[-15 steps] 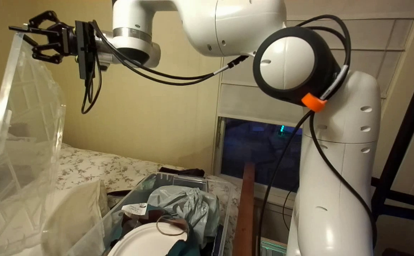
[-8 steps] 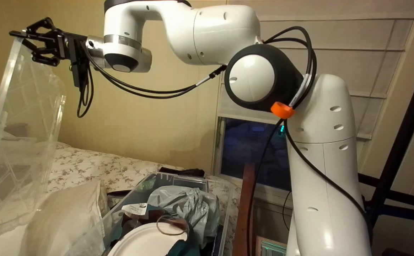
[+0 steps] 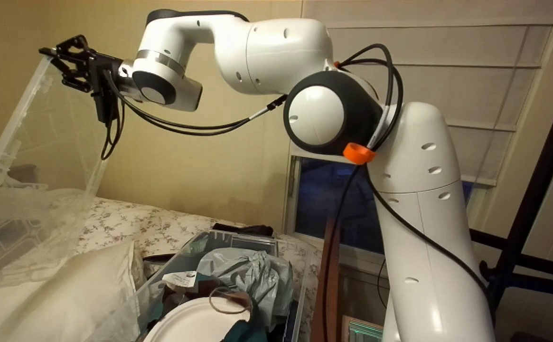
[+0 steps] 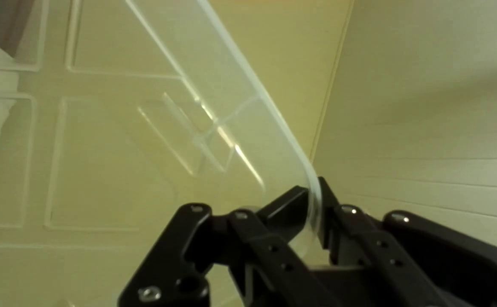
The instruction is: Remove the lid from the storage box
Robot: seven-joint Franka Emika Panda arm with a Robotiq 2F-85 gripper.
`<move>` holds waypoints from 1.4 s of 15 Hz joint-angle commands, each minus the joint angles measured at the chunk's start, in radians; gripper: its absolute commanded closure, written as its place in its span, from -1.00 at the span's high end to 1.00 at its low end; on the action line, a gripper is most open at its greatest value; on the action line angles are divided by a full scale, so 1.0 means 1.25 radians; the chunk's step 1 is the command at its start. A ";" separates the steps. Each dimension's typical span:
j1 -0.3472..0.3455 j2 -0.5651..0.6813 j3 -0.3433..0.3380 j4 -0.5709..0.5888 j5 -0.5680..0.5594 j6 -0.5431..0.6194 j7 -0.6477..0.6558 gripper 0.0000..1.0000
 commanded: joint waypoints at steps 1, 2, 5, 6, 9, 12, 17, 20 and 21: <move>-0.020 0.108 -0.010 0.157 0.159 0.038 -0.137 -0.95; -0.025 0.129 -0.014 0.182 0.202 0.038 -0.179 -0.95; -0.032 0.199 -0.025 0.264 0.356 0.057 -0.310 -0.95; -0.032 0.222 -0.030 0.284 0.410 0.052 -0.376 -0.95; -0.170 0.283 0.162 0.378 0.369 0.124 -0.524 -0.95; -0.218 0.294 0.255 0.313 0.350 0.069 -0.710 -0.95; -0.330 0.277 0.397 0.173 0.348 0.067 -0.799 -0.95; -0.407 0.332 0.544 0.202 0.348 0.058 -0.935 -0.95; -0.424 0.323 0.575 0.179 0.348 0.109 -0.949 -0.95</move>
